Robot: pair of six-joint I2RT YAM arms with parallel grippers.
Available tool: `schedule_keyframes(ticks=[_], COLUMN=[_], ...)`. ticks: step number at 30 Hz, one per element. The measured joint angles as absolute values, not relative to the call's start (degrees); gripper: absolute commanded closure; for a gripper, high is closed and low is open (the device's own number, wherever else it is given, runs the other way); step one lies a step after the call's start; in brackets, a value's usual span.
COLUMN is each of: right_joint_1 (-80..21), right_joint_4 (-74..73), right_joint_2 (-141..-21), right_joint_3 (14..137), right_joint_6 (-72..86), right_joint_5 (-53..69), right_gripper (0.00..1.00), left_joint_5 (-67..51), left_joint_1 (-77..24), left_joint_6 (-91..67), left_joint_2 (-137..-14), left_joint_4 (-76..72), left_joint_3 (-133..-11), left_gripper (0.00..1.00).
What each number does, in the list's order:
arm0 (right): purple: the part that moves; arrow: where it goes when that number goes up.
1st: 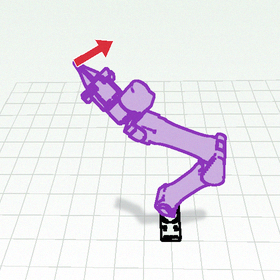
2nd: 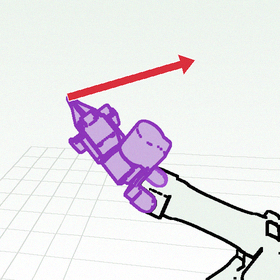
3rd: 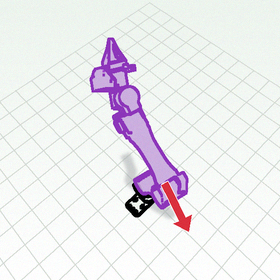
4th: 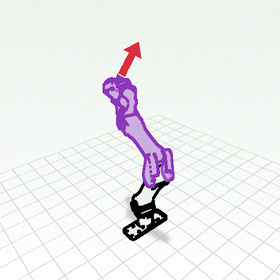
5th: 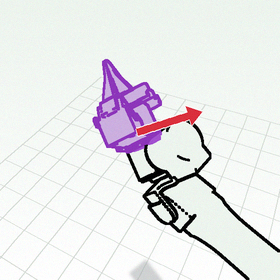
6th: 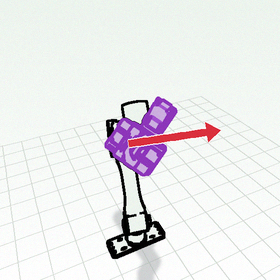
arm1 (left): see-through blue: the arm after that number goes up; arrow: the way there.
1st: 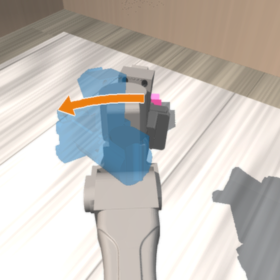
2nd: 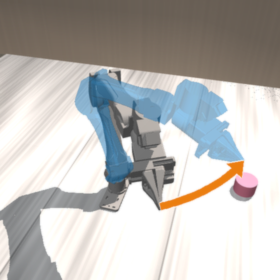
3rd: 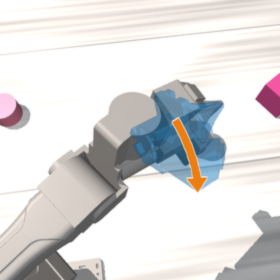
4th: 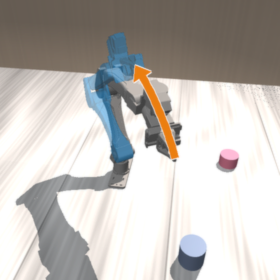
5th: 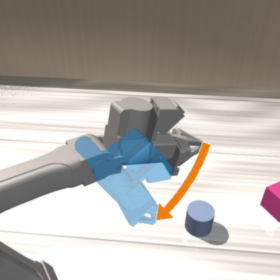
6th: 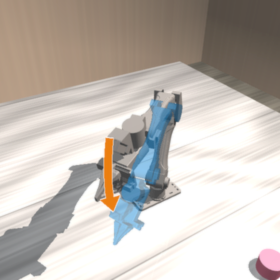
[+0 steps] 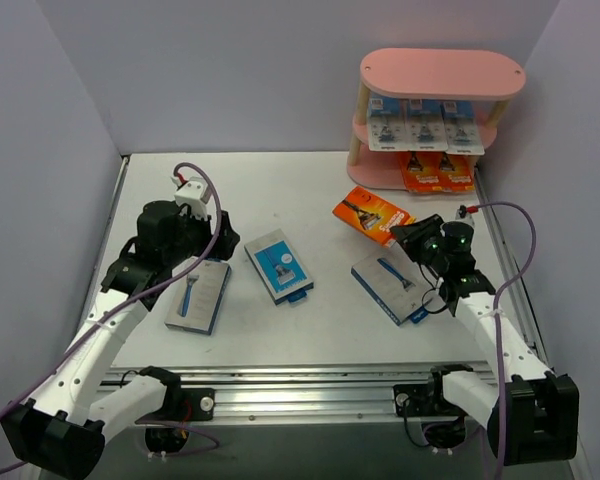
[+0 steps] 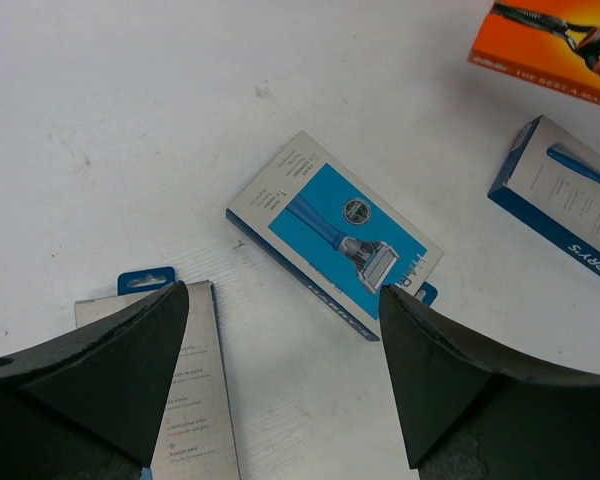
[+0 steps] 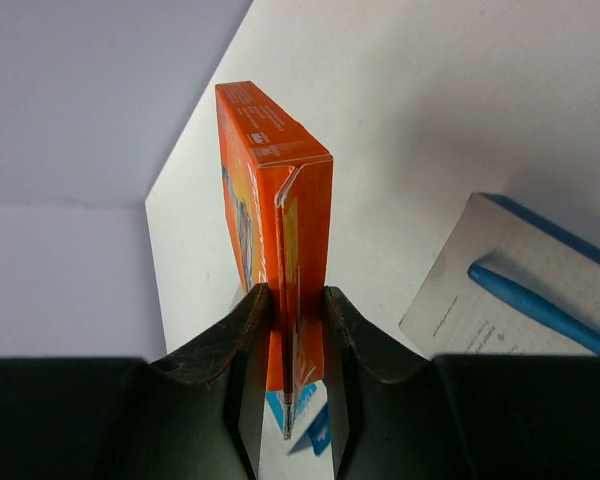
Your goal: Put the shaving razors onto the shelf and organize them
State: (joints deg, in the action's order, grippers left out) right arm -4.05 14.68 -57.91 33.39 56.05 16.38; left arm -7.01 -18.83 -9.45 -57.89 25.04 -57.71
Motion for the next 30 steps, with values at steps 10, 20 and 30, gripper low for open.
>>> schedule_keyframes(ticks=[10,20,30], right_joint_1=[-2.5,-2.2,-2.3], right_joint_4=[20.5,29.3,37.5], right_joint_2=[-60.0,-74.7,-85.6], right_joint_3=[33.2,35.3,42.5], right_joint_6=[62.7,65.0,65.8], right_joint_5=[3.0,-2.7,-5.3], right_gripper=[1.0,1.0,1.0], left_joint_5=[-0.4,2.7,4.6], left_joint_1=[-27.0,-28.6,-31.2], left_joint_6=[-9.1,-9.9,-9.8], left_joint_2=[-56.5,-56.5,-56.6], left_joint_4=[25.1,25.5,25.7], left_joint_3=[-57.7,-57.6,-57.6], left_gripper=[0.05,0.06,0.06])
